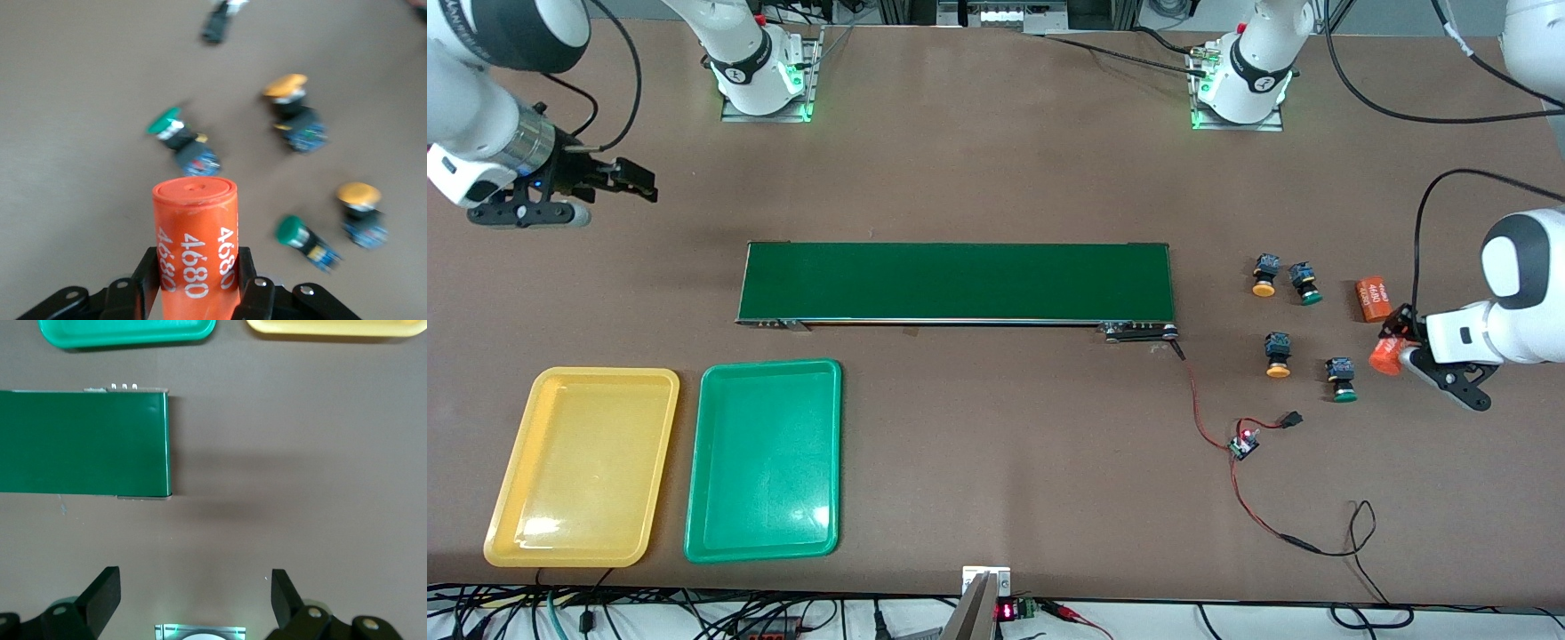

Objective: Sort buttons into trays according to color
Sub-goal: 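Carry the orange cylinder onto the green belt and release it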

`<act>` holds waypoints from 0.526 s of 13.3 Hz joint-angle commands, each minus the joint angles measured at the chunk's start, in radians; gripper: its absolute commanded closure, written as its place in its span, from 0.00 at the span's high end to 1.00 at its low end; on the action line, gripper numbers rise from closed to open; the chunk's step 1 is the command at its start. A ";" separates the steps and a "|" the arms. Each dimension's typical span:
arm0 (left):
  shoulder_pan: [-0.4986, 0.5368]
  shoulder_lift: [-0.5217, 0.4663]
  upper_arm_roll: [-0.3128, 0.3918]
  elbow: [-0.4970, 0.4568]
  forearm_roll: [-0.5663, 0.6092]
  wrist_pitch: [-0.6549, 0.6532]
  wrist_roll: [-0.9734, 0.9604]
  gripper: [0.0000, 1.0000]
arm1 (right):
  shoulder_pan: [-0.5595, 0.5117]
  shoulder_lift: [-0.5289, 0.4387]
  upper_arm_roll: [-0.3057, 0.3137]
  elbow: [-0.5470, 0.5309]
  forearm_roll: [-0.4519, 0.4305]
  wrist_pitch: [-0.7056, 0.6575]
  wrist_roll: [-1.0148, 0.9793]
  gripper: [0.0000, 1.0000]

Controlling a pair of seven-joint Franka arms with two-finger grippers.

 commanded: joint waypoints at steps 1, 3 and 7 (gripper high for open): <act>0.013 0.003 -0.074 0.028 0.016 -0.125 0.026 0.26 | 0.004 -0.069 0.004 -0.082 0.011 0.044 0.009 1.00; 0.011 0.002 -0.163 0.033 0.011 -0.190 0.060 0.25 | 0.006 -0.066 0.007 -0.084 0.012 0.058 0.011 1.00; 0.003 0.016 -0.324 0.002 0.013 -0.196 0.082 0.24 | 0.006 -0.046 0.051 -0.080 0.015 0.118 0.031 1.00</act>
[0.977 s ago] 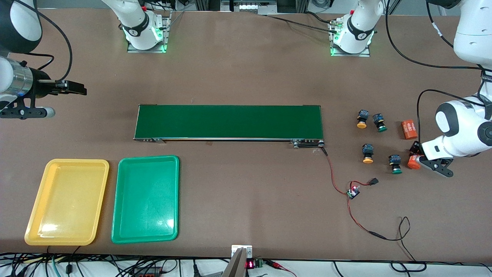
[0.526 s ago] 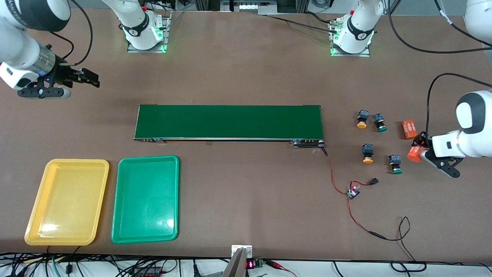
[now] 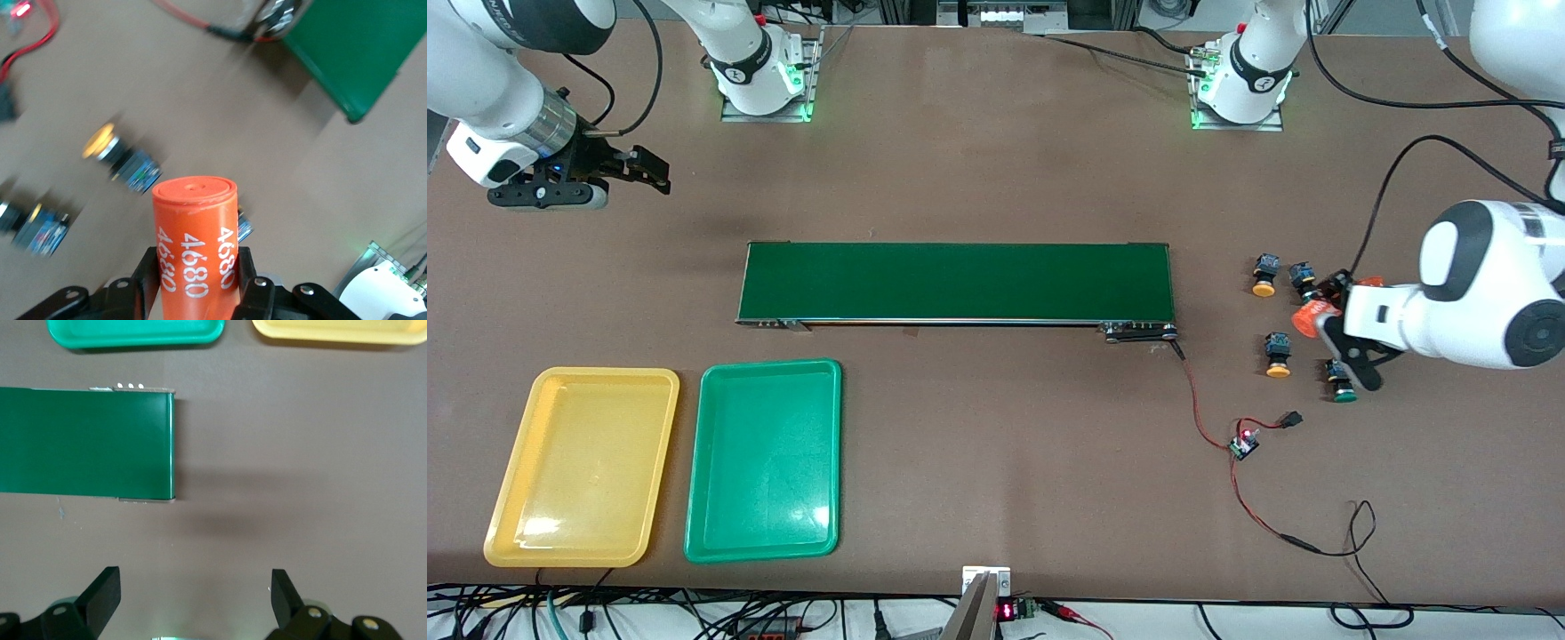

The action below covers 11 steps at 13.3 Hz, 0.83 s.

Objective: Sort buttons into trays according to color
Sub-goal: 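Carry the orange cylinder onto the green belt and release it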

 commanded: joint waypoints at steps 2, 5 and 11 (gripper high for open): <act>-0.021 0.018 -0.146 -0.015 0.018 0.021 0.043 0.24 | 0.033 0.033 0.096 -0.009 0.015 0.089 0.180 1.00; -0.081 0.025 -0.191 -0.070 0.018 0.113 0.101 0.24 | 0.147 0.082 0.126 0.009 0.022 0.126 0.366 1.00; -0.180 0.038 -0.231 -0.191 0.024 0.271 0.225 0.21 | 0.259 0.176 0.127 0.087 0.022 0.152 0.440 1.00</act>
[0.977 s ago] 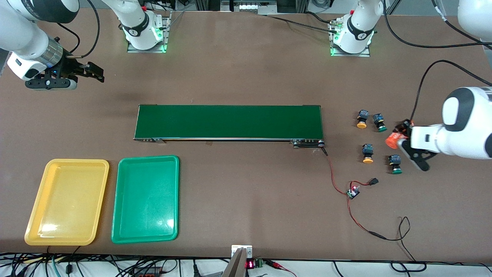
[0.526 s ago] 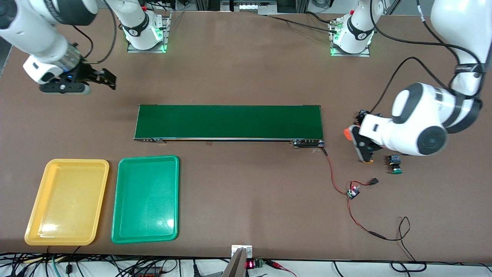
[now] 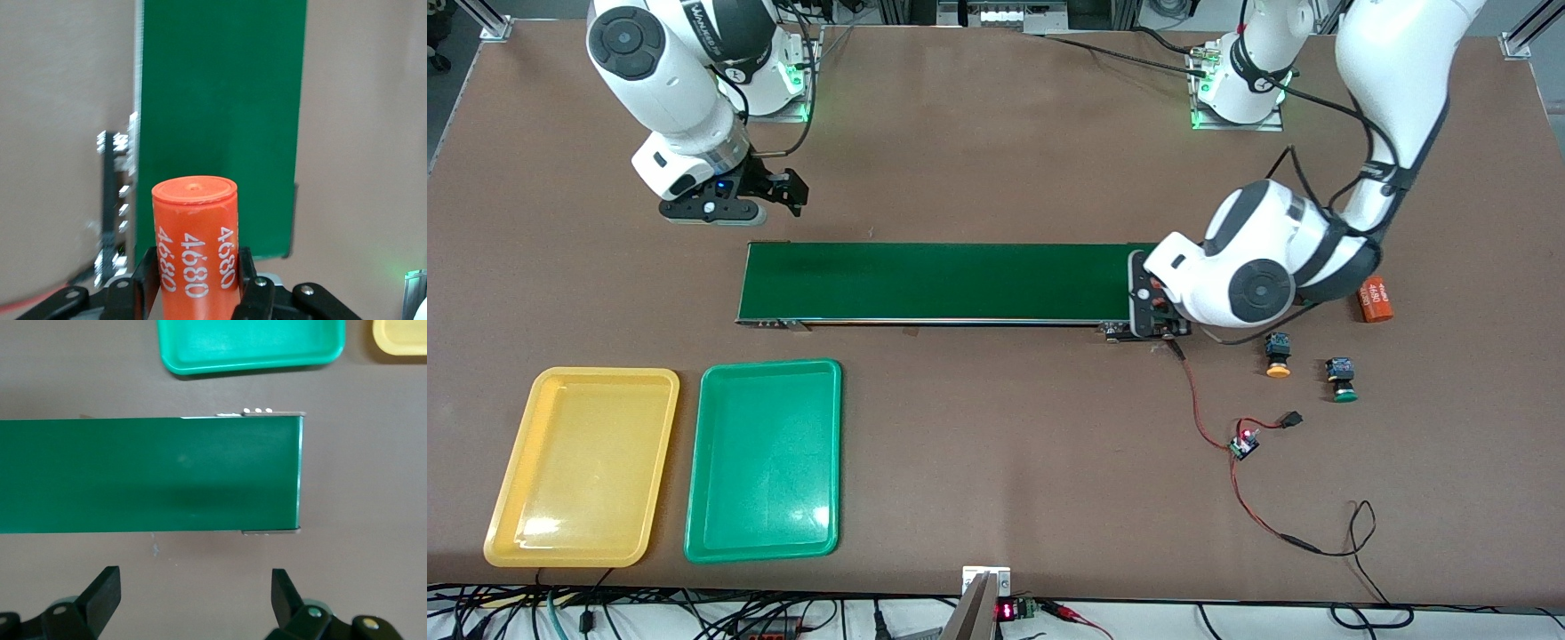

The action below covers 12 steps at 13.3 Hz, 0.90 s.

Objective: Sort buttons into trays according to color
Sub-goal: 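Carry the orange cylinder onto the green belt and release it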

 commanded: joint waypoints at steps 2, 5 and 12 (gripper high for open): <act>0.005 -0.041 -0.046 -0.128 0.025 0.132 0.037 0.22 | 0.008 0.037 -0.011 0.049 0.011 -0.018 0.006 1.00; 0.003 -0.044 -0.047 -0.150 0.059 0.154 0.038 0.31 | 0.005 0.040 -0.011 0.049 0.011 -0.006 0.006 1.00; 0.048 -0.160 -0.049 -0.113 0.054 -0.074 -0.014 1.00 | 0.000 0.040 -0.014 0.049 0.011 -0.006 0.003 1.00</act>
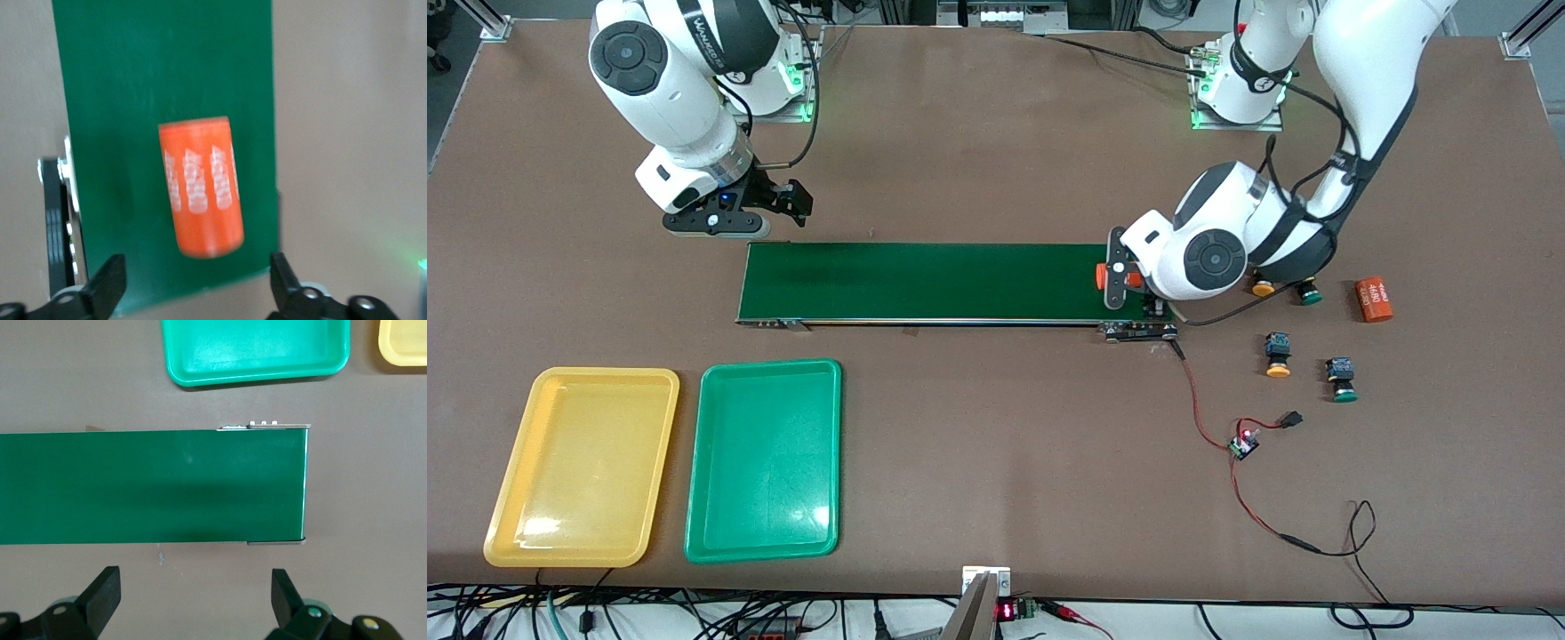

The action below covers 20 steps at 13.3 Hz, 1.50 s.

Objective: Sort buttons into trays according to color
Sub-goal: 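Carry the orange cylinder onto the green belt and release it, then move the left gripper back to the second orange cylinder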

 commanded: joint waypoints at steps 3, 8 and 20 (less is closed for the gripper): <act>0.112 -0.126 0.007 -0.003 0.027 -0.159 -0.025 1.00 | -0.001 0.007 -0.005 0.015 0.011 -0.004 0.003 1.00; 0.307 -0.129 0.010 0.165 0.092 -0.335 -0.135 1.00 | -0.002 0.007 -0.009 0.021 0.013 -0.004 0.005 1.00; 0.381 0.110 0.025 0.598 0.238 -0.363 -0.663 1.00 | -0.021 0.005 -0.013 0.038 0.017 -0.028 -0.001 1.00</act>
